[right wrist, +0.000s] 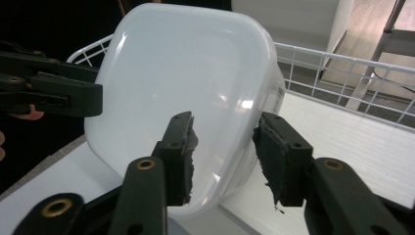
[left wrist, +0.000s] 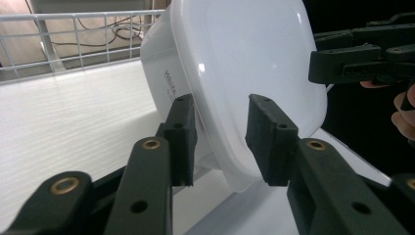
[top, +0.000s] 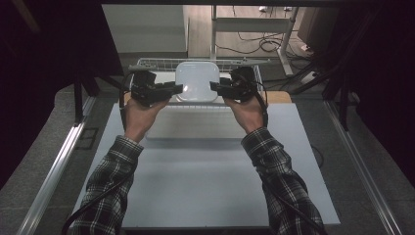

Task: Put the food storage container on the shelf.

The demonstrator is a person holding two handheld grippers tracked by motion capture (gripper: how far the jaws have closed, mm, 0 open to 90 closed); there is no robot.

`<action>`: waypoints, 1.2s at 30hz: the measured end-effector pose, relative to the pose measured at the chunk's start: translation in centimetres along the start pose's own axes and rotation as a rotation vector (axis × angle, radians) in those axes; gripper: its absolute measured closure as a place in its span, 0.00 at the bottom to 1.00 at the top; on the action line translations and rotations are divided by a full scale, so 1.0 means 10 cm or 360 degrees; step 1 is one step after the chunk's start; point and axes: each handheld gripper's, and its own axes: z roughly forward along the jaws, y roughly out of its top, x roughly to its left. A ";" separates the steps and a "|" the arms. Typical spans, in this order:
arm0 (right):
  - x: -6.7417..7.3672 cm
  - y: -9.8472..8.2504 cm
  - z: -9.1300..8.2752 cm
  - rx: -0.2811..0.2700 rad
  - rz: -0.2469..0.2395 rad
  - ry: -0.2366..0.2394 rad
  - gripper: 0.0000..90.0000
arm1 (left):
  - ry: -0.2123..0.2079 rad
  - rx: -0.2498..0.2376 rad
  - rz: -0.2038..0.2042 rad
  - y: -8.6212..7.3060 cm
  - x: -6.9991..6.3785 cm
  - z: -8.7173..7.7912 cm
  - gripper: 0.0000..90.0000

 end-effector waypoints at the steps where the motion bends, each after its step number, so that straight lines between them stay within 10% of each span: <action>1: 0.00 0.00 0.00 0.0000 0.0000 0.0000 0.62 | 0.0000 0.0000 0.0000 0.00 0.00 0.00 0.68; 10: -0.03 -0.01 0.06 0.0008 0.0006 -0.0018 0.60 | 0.0080 0.0013 -0.0003 0.07 0.05 0.05 0.53; 36: -0.01 0.04 0.04 -0.0029 -0.0025 -0.0077 0.56 | 0.0174 -0.0056 0.0073 0.15 0.00 -0.01 0.50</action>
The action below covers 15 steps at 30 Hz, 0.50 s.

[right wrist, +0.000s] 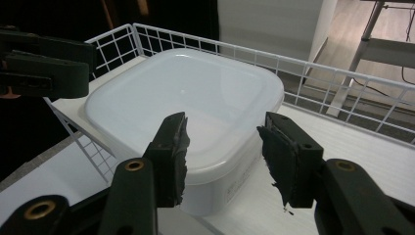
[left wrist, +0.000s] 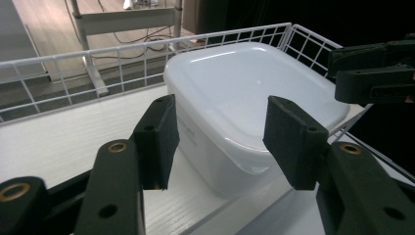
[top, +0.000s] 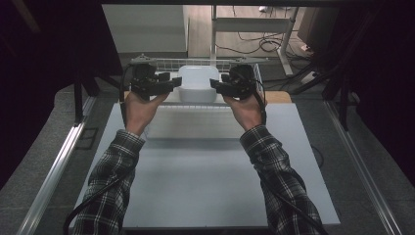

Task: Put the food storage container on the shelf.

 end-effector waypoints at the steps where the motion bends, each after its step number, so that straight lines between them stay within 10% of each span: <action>1: 0.00 0.00 -0.01 -0.0009 0.0002 0.0006 0.55 | 0.0000 0.0000 0.0000 0.00 0.00 0.00 0.49; 15: 0.07 -0.18 -0.17 -0.0041 -0.0080 0.0115 0.19 | -0.0181 0.0004 0.0049 -0.27 -0.12 -0.04 0.20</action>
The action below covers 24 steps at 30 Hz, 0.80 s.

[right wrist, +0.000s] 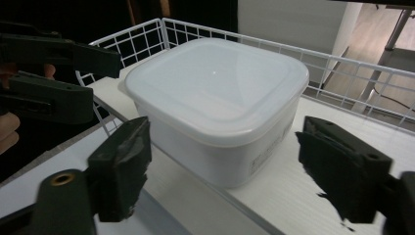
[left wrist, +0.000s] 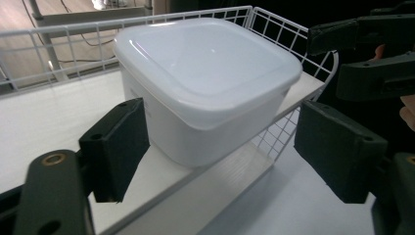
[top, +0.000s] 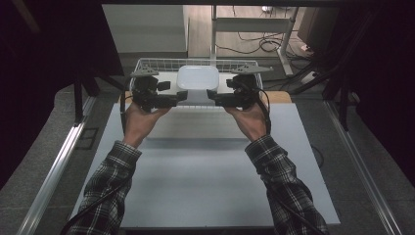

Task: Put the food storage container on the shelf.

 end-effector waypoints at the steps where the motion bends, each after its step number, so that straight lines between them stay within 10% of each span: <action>1: 0.01 -0.02 -0.01 0.0000 -0.0003 0.0017 0.19 | -0.0006 0.0000 -0.0001 -0.01 -0.01 0.00 0.18; 24: 0.20 -0.55 -0.22 0.0099 -0.0131 0.0090 0.01 | -0.0027 0.0086 0.0183 -0.62 -0.32 -0.14 0.02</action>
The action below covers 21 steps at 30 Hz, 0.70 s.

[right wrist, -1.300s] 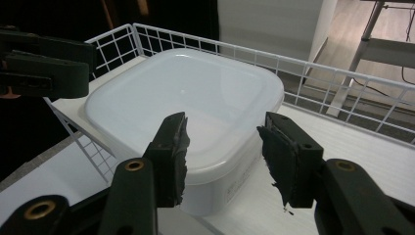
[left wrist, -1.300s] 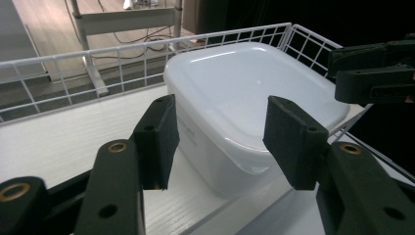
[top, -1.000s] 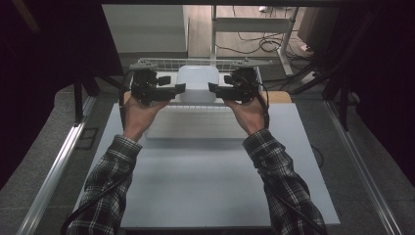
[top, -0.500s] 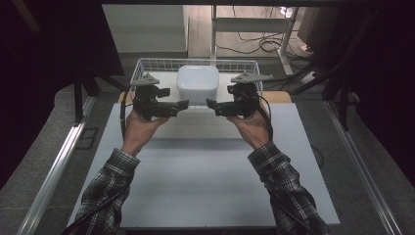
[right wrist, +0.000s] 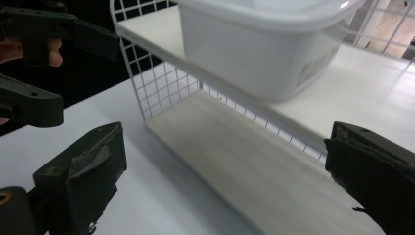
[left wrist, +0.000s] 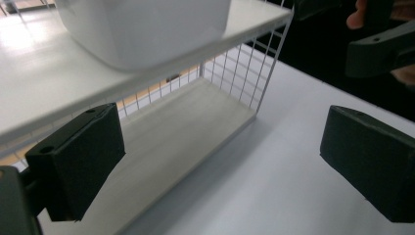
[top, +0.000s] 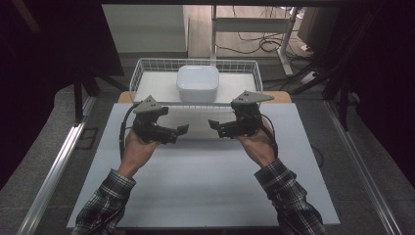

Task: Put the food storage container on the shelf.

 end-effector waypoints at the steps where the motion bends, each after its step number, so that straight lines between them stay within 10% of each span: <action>1: 0.00 0.00 0.00 0.0000 0.0000 0.0000 0.01 | 0.0007 0.0001 0.0008 -0.04 -0.02 0.00 0.02; 21: 0.14 -0.66 -0.24 0.0036 0.0002 0.0017 0.01 | -0.0035 0.0021 -0.0006 -0.71 -0.25 -0.16 0.02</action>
